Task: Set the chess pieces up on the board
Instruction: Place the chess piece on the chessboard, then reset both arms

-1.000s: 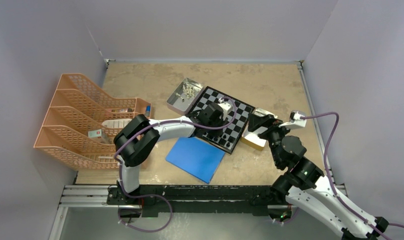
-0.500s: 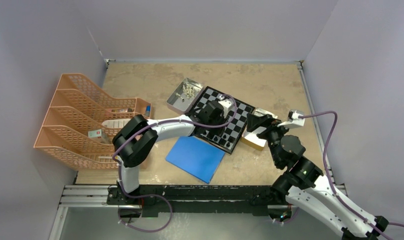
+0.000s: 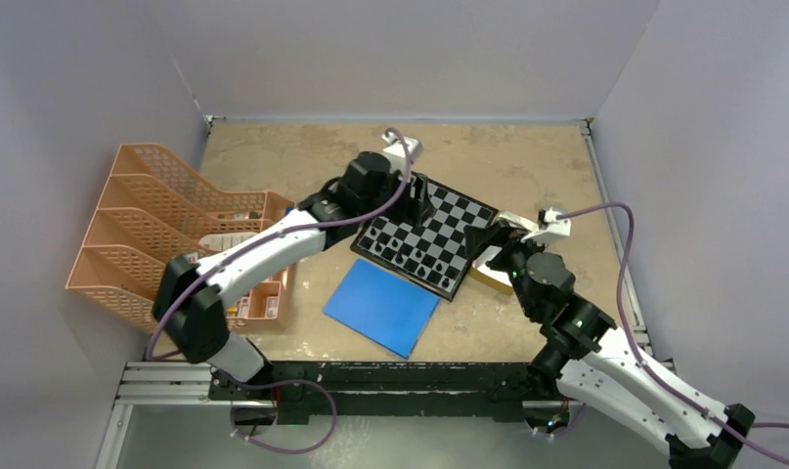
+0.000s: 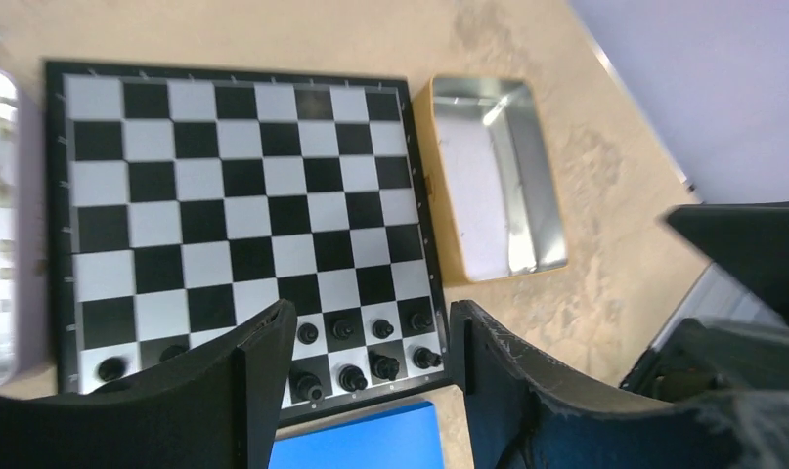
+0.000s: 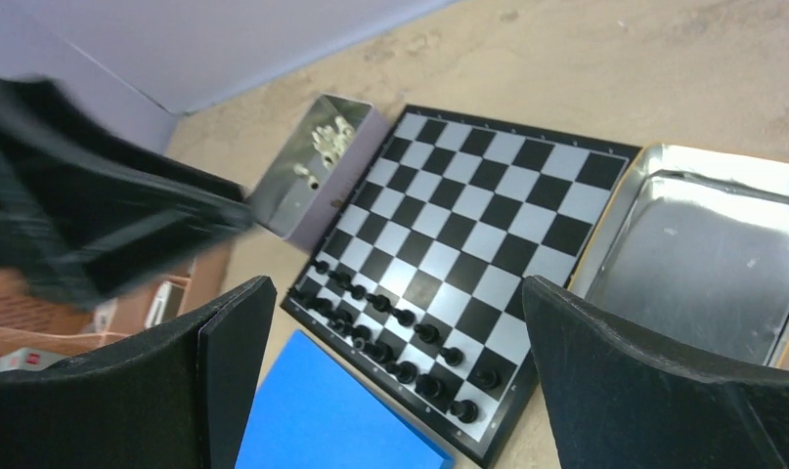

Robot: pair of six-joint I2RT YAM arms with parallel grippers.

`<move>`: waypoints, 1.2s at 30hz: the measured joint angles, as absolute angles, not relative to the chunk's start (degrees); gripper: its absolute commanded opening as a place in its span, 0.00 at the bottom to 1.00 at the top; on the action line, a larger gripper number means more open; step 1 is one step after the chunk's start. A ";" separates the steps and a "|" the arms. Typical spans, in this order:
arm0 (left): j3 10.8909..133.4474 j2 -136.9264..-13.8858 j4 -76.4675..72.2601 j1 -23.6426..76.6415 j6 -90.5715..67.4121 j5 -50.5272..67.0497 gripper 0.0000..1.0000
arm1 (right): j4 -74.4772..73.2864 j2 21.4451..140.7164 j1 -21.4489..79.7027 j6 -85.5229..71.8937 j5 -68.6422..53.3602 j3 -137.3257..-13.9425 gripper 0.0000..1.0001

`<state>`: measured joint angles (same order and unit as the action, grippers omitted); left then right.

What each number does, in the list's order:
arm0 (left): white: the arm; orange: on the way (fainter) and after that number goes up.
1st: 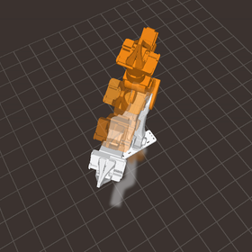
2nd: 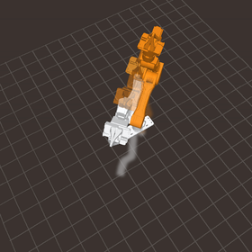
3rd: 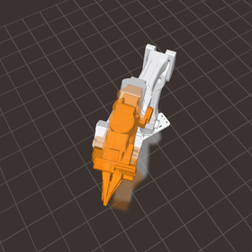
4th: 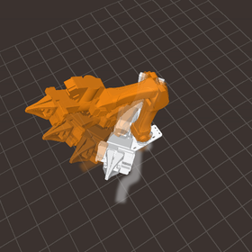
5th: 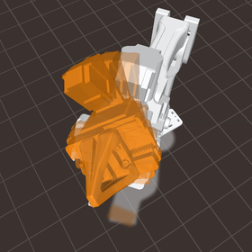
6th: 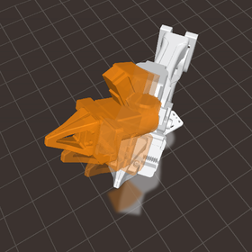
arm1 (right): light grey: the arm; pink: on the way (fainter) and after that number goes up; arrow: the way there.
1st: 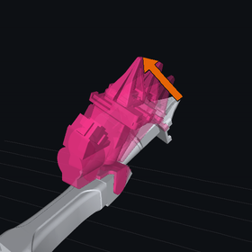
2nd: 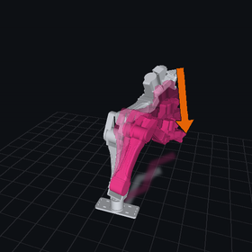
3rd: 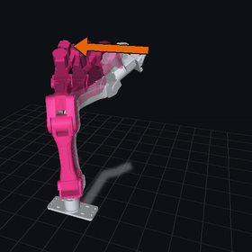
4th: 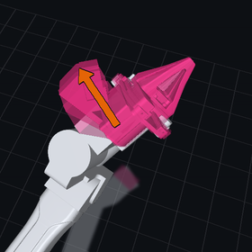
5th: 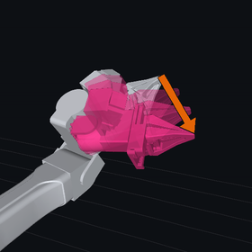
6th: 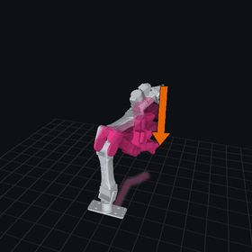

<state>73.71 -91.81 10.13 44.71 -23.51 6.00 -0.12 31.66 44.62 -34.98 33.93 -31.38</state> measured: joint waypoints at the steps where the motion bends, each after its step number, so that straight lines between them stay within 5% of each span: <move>1: 73.71 -89.36 10.63 44.10 -23.59 5.89 0.61 | -0.64 32.93 44.62 -35.42 34.02 -31.70 0.99; 18: 51.03 -45.36 20.29 43.79 -30.46 6.76 0.70 | -2.28 41.17 44.62 -36.82 32.42 -37.41 0.99; 36: 41.98 -35.79 20.82 43.88 -32.27 7.86 0.71 | -0.19 35.83 44.62 -34.52 31.86 -37.71 0.99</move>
